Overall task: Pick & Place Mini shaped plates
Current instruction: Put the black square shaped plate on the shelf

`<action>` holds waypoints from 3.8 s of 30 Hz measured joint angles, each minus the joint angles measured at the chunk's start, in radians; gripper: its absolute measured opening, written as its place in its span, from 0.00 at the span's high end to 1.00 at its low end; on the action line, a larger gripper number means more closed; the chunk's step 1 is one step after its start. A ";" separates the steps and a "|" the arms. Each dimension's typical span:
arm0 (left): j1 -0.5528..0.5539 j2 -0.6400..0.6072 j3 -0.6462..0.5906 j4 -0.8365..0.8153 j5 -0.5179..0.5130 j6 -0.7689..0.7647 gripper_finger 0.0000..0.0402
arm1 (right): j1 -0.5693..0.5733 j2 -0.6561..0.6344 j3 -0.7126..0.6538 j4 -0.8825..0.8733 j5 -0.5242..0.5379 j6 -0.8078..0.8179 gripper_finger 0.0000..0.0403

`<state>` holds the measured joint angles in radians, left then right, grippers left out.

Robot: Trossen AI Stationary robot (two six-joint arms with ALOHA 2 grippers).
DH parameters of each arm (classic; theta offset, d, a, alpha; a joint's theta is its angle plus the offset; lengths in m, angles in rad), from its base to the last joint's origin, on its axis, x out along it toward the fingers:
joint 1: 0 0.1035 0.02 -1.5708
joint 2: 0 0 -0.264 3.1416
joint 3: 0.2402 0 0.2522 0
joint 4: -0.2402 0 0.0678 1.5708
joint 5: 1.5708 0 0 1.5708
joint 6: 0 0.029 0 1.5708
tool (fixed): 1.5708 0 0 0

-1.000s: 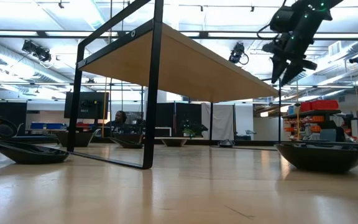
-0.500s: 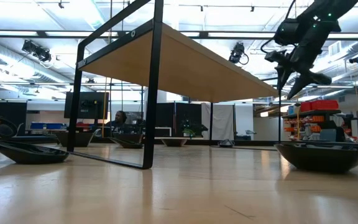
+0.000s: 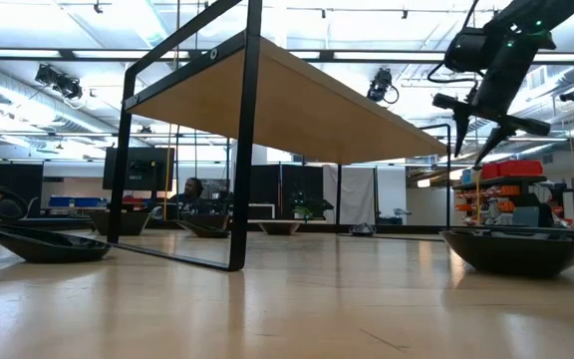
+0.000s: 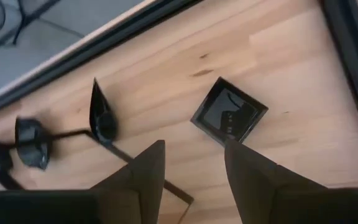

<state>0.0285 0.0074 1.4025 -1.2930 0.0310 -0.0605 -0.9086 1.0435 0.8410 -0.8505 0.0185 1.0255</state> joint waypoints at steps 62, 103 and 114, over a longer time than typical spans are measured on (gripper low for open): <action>0.000 0.000 0.000 0.000 0.000 0.000 0.94 | 0.094 0.239 -0.327 0.372 0.098 0.433 0.58; 0.000 0.000 0.000 0.000 0.000 0.000 0.94 | 0.094 0.292 -0.328 0.453 0.147 0.480 0.94; 0.000 0.000 0.000 0.000 0.000 0.000 0.94 | 0.094 0.290 -0.328 0.476 0.138 0.436 0.99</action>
<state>0.0288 0.0074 1.4025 -1.2930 0.0309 -0.0605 -0.8146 1.3332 0.5133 -0.3747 0.1564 1.4611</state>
